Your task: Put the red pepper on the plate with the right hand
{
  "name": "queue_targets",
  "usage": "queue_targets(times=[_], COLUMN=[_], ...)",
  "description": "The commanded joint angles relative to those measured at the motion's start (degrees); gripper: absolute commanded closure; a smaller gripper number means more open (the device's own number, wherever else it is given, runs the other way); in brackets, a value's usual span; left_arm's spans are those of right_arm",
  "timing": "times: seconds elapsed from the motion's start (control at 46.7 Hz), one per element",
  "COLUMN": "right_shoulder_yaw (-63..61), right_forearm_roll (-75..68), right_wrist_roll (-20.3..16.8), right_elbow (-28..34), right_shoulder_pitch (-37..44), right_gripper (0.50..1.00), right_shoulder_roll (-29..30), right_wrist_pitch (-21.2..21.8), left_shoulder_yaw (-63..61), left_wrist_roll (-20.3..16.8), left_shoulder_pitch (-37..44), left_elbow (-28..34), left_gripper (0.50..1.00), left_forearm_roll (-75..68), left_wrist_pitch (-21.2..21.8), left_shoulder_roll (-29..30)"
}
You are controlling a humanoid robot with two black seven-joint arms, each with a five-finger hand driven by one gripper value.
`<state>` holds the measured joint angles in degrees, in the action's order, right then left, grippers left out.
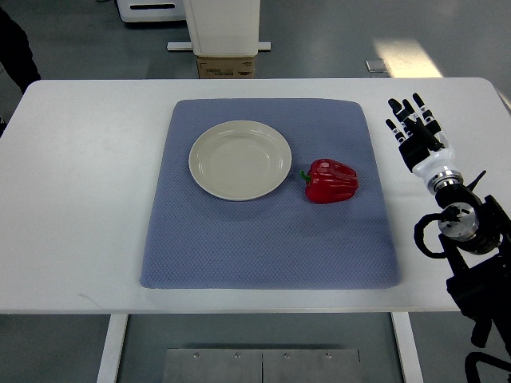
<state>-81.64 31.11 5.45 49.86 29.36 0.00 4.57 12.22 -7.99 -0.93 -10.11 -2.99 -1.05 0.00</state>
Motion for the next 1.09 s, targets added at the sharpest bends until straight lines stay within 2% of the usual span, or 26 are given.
queue_targets(times=[0.0, 1.07], right_shoulder_yaw=[0.6, 5.0], right_forearm_roll=[0.0, -0.2], right_wrist_roll=[0.0, 1.4], right_elbow=[0.0, 0.0], right_shoulder_pitch=[0.0, 1.1], right_gripper=[0.5, 0.5], right_shoulder_roll=[0.0, -1.9], right_wrist_pitch=[0.1, 0.9], left_shoulder_yaw=[0.0, 0.0], left_wrist_roll=[0.0, 0.0], left_shoulder_pitch=[0.0, 0.1], left_elbow=[0.0, 0.0], left_gripper=[0.5, 0.5], left_forearm_roll=[0.0, 0.0], left_wrist_pitch=[0.0, 0.0], left_shoulder_roll=[0.0, 0.0])
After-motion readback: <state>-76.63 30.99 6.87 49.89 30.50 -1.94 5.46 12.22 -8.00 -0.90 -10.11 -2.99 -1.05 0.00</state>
